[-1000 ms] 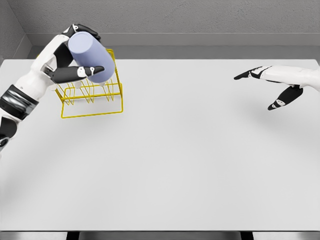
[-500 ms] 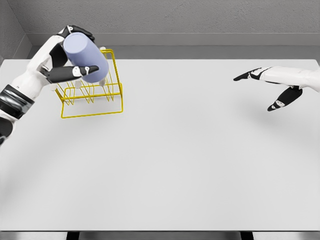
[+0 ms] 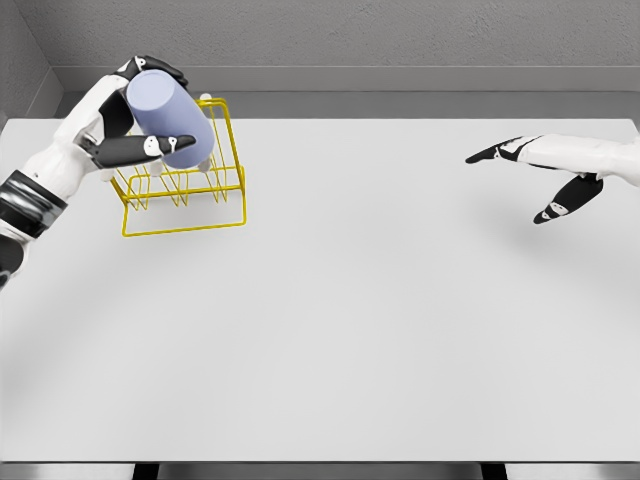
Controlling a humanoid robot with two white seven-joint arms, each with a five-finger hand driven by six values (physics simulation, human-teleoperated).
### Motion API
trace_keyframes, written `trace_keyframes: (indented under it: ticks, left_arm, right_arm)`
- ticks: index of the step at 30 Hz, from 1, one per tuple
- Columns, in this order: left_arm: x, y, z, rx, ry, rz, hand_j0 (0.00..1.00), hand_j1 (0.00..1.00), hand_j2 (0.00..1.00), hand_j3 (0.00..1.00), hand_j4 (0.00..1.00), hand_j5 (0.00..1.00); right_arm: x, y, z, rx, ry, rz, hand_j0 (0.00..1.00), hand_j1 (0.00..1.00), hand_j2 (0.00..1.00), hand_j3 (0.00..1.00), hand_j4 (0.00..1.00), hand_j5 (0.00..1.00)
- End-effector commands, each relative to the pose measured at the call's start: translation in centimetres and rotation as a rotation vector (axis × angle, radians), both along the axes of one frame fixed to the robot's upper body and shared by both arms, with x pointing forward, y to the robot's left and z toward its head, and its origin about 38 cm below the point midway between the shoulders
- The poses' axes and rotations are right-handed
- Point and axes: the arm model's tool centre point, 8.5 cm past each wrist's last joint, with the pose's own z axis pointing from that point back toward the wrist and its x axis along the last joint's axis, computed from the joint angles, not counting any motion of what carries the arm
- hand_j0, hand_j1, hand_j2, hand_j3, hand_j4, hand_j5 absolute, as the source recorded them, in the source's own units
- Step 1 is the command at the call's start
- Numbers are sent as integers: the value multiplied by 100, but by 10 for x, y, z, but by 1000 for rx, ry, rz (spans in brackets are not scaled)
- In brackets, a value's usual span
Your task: Place the cup on the cup holder with both arms
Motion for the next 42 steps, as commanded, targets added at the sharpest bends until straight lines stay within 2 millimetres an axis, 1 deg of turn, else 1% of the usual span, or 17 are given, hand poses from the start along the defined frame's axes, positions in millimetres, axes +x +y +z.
trace_keyframes:
  ticks: [1,3,8,14,30,31,32,34,36,37,38,40,42]
  left_arm:
    - [1,3,-1,0,5,11,24,24,24,24,24,24]
    - [2,3,-1,-3,6,13,24,24,24,24,24,24]
    - [0,-4,0,-13,-2,-7,24,24,24,24,24,24]
    - [0,-8,-3,-11,5,-15,24,24,24,24,24,24]
    - [-2,-7,-11,-4,23,-18,24,24,24,24,24,24]
    - [-3,-8,-12,4,24,-32,27,27,27,27,27,27]
    - [-3,-8,-12,14,23,-40,34,34,34,34,34,34]
    - [-4,-8,-12,18,22,-42,51,51,51,51,51,51]
    - [-3,-7,-10,17,18,-40,63,63,63,63,63,63]
    - [-3,-7,-10,17,17,-39,64,64,64,64,64,64]
    - [-3,-6,-10,18,17,-38,71,71,71,71,71,71]
    - [-3,-5,-9,19,17,-35,78,78,78,78,78,78]
    - [-3,-5,-9,20,16,-36,80,80,80,80,80,80]
  right_arm:
    - [0,0,1,7,1,-4,100,100,100,100,100,100]
    - [0,1,0,7,1,-2,100,100,100,100,100,100]
    - [1,1,0,8,1,-1,100,100,100,100,100,100]
    - [1,2,0,9,1,0,100,100,100,100,100,100]
    - [1,2,0,8,2,1,100,100,100,100,100,100]
    - [1,2,0,8,2,1,100,100,100,100,100,100]
    - [1,2,0,8,2,1,100,100,100,100,100,100]
    - [1,2,0,8,2,1,100,100,100,100,100,100]
    - [1,2,0,8,2,1,100,100,100,100,100,100]
    - [1,2,0,8,2,1,100,100,100,100,100,100]
    - [1,2,0,8,2,1,100,100,100,100,100,100]
    - [1,2,0,8,2,1,100,100,100,100,100,100]
    - [1,2,0,8,2,1,100,100,100,100,100,100]
